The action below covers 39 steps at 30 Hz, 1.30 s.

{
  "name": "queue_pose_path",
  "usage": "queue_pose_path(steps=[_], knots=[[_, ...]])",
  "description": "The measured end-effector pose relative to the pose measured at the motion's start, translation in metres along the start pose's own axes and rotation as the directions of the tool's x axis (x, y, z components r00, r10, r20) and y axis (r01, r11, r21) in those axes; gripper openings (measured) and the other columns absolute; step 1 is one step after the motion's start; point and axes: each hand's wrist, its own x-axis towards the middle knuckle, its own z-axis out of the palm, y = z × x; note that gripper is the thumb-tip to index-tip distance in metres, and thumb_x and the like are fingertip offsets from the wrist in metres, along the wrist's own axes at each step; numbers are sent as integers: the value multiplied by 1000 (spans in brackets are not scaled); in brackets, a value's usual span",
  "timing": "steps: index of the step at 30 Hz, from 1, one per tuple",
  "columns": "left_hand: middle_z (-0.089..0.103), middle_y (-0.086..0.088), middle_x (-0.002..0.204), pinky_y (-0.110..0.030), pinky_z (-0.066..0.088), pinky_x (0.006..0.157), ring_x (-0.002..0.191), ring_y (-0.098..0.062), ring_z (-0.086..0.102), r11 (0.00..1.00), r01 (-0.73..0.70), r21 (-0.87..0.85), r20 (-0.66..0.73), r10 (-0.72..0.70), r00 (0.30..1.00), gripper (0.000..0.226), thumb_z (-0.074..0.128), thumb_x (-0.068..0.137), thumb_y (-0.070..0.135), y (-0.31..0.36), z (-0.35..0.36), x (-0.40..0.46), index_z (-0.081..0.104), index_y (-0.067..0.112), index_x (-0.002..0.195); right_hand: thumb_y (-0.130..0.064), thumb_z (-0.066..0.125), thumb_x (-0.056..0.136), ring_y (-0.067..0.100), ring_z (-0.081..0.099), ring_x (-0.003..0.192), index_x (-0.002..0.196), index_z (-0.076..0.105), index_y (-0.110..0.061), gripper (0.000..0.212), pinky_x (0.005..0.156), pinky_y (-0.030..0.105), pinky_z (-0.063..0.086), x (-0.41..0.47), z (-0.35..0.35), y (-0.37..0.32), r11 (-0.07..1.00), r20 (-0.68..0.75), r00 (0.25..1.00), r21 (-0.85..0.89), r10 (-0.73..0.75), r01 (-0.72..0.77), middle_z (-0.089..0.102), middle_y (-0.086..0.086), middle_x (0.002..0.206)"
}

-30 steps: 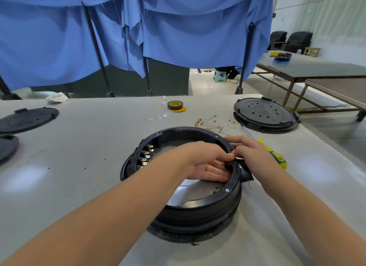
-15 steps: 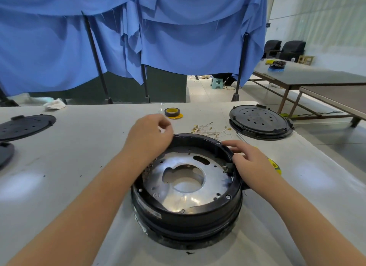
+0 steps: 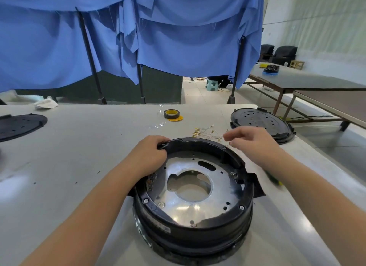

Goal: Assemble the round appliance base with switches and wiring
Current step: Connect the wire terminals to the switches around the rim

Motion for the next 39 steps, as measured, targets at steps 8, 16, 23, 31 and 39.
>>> queue_pose_path(steps=[8,16,23,31,39], knots=[[69,6,88,-20,43,62,77,-6,60,999,-9,-41,-42,7,999,31,49,93,16,-1,2,-1,71,26,111,-14,66,84,7,59,78,85,70,-20,7,65,16,43,95,34,-3,895,200,978,-423,-58,140,68,-3,90],[73,-5,90,-23,48,70,85,-18,65,999,-24,-49,-69,20,997,26,49,96,30,-4,3,-2,72,20,96,-21,69,84,23,62,90,98,74,-7,21,76,30,50,131,63,9,814,242,970,-562,-7,146,70,9,98],[73,-8,91,-26,50,68,86,-24,67,999,-16,-50,-76,13,997,36,47,97,38,-2,4,-2,70,12,96,-15,64,85,27,62,90,92,74,-5,15,74,29,47,133,67,15,797,247,969,-585,3,147,70,13,95],[73,-8,94,-27,50,71,89,-23,67,998,-19,-55,-79,15,997,34,46,98,40,-1,4,-5,70,17,92,-16,61,86,20,62,81,79,68,-16,9,69,29,50,133,50,12,821,117,988,-552,-97,146,70,4,90],[72,-8,90,-24,48,67,76,-7,65,999,-13,-32,-80,10,997,28,46,97,42,-3,4,-3,64,26,85,-22,62,89,12,58,75,89,70,-14,12,66,23,47,124,23,-2,881,-63,973,-441,-221,171,66,-2,84]])
